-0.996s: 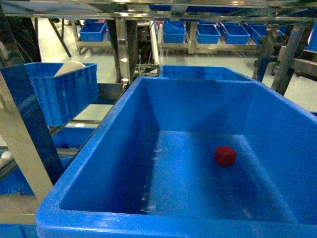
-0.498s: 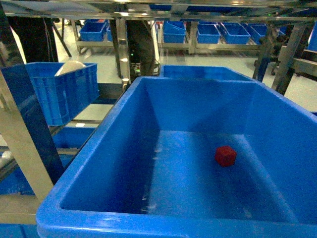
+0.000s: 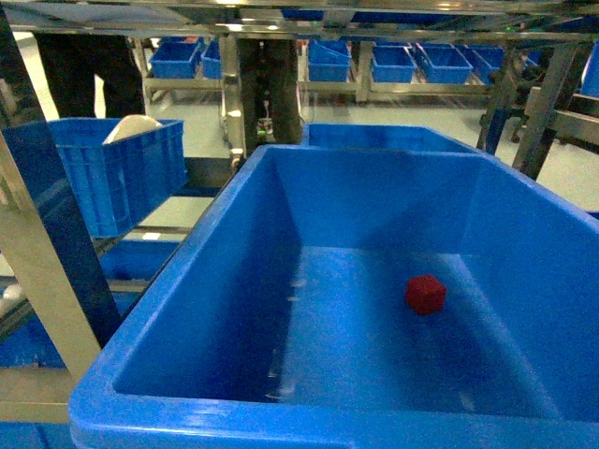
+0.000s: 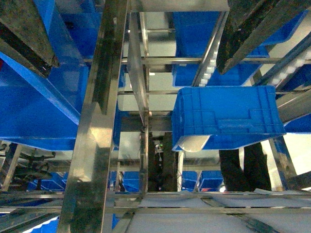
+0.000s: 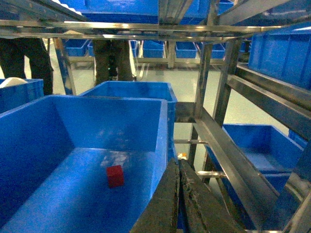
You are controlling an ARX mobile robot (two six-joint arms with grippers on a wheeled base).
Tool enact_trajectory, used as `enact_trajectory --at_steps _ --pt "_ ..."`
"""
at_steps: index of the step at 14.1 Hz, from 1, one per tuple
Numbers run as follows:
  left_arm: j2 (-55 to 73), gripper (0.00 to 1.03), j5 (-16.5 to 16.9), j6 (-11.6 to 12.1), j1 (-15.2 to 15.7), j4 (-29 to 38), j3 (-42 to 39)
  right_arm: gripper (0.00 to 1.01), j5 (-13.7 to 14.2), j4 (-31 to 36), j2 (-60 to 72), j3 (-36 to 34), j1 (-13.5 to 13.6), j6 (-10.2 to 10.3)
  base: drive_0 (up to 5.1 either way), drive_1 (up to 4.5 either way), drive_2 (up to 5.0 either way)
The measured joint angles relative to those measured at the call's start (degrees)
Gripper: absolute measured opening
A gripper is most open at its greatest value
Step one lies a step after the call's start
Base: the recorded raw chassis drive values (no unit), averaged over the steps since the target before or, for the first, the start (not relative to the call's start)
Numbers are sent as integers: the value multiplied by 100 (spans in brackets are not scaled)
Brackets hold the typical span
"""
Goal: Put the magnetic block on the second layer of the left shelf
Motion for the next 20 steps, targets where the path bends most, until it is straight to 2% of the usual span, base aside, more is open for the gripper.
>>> enact_trajectory --at_steps 4,5,6,11,13,14,19,20 --pt "-2 98 -2 0 0 0 0 2 0 -435 -643 -205 0 2 0 0 0" --pt "-2 98 -2 0 0 0 0 2 0 -306 -728 -323 0 2 0 0 0" --pt "-2 98 -2 0 0 0 0 2 0 -448 -826 -369 0 0 0 0 0" --pt "0 98 -2 0 0 0 0 2 -2 -918 -1370 -369 0 0 0 0 0" --pt "0 98 -4 0 0 0 0 2 -13 -2009 -2201 -365 0 0 0 0 0" --pt "0 98 0 0 0 -2 0 2 -17 -1867 -2354 -363 0 0 0 0 0" --pt "0 98 0 0 0 2 0 2 -17 -1971 -2358 -365 0 0 0 0 0" --pt "-2 98 0 2 0 2 0 7 -15 -1971 -2358 -365 0 -2 0 0 0"
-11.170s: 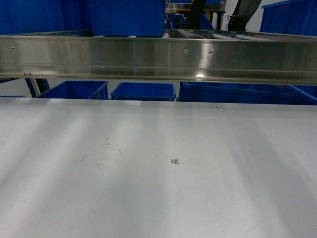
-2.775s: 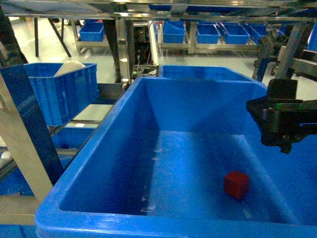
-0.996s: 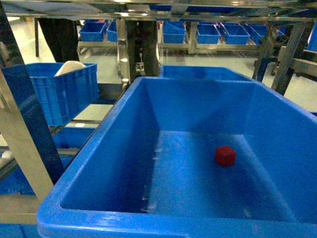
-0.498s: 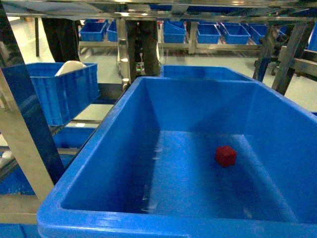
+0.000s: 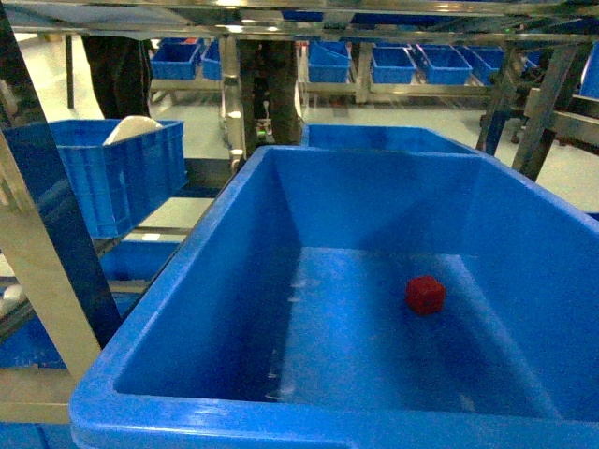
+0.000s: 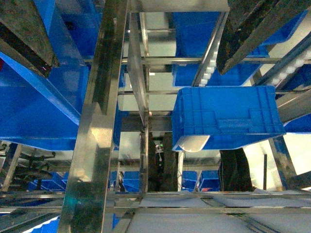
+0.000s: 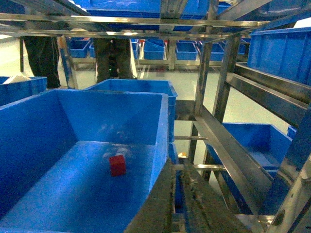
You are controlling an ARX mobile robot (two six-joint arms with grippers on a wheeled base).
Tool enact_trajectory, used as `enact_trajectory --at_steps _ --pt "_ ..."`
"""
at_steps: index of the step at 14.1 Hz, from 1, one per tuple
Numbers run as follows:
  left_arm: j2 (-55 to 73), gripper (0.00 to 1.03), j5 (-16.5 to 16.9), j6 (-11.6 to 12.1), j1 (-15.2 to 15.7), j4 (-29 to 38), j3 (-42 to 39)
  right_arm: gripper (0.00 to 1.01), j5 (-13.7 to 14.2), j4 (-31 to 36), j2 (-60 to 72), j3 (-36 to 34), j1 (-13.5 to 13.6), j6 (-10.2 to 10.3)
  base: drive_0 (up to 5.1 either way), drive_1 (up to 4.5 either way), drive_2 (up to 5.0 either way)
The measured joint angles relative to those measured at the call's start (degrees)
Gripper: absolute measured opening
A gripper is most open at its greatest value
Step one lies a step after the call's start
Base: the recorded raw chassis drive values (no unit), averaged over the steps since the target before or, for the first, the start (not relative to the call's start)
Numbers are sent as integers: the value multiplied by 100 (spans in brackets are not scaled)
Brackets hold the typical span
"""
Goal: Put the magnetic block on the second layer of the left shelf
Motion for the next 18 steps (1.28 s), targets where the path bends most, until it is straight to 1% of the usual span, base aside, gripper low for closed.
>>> enact_trajectory --at_steps 1,3,5,6,7,8,9,18 --pt "2 98 -2 -2 0 0 0 18 -2 0 0 0 0 0 0 0 0" --pt "2 98 0 -2 0 0 0 36 -2 0 0 0 0 0 0 0 0" --pt "0 98 0 -2 0 0 0 58 -2 -2 0 0 0 0 0 0 0" --pt "0 98 0 -2 0 0 0 80 0 -2 0 0 0 0 0 0 0" --pt "0 98 0 -2 0 0 0 92 -2 -2 0 0 0 0 0 0 0" --pt "0 98 0 0 0 0 0 100 -2 0 0 0 0 2 0 0 0" --pt "2 98 0 -2 0 0 0 97 -2 -2 0 0 0 2 0 0 0" --pt "0 98 0 -2 0 0 0 98 -2 -2 0 0 0 2 0 0 0"
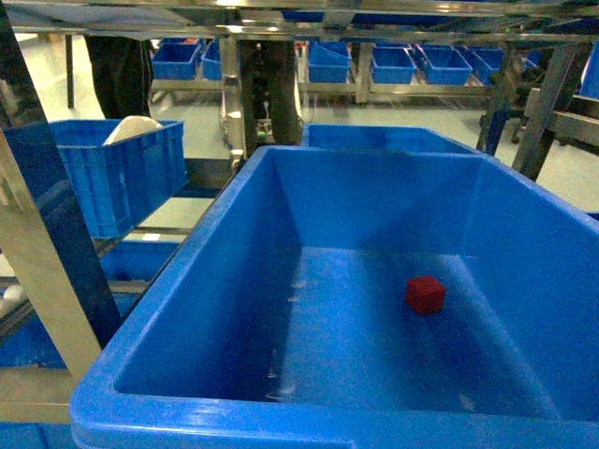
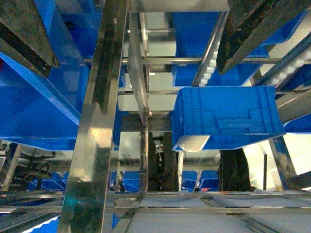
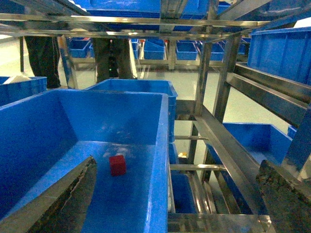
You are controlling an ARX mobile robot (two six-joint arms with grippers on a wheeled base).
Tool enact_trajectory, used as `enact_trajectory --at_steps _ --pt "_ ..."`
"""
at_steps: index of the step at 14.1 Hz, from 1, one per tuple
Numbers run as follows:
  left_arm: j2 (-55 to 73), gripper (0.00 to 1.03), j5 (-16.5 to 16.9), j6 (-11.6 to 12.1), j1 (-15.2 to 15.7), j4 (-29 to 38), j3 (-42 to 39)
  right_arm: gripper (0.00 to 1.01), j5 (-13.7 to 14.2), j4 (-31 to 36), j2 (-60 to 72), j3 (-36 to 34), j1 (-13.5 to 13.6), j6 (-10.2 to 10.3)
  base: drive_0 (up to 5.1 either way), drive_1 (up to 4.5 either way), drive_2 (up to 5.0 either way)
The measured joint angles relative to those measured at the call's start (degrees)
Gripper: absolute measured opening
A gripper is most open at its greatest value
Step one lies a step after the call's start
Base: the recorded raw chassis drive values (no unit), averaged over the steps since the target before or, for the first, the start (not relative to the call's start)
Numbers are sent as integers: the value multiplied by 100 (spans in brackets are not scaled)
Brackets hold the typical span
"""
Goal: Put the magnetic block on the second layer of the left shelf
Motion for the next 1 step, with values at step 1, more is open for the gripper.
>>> enact_trajectory --at_steps 1 --pt "0 98 0 0 0 0 0 98 0 0 0 0 0 0 0 0 0"
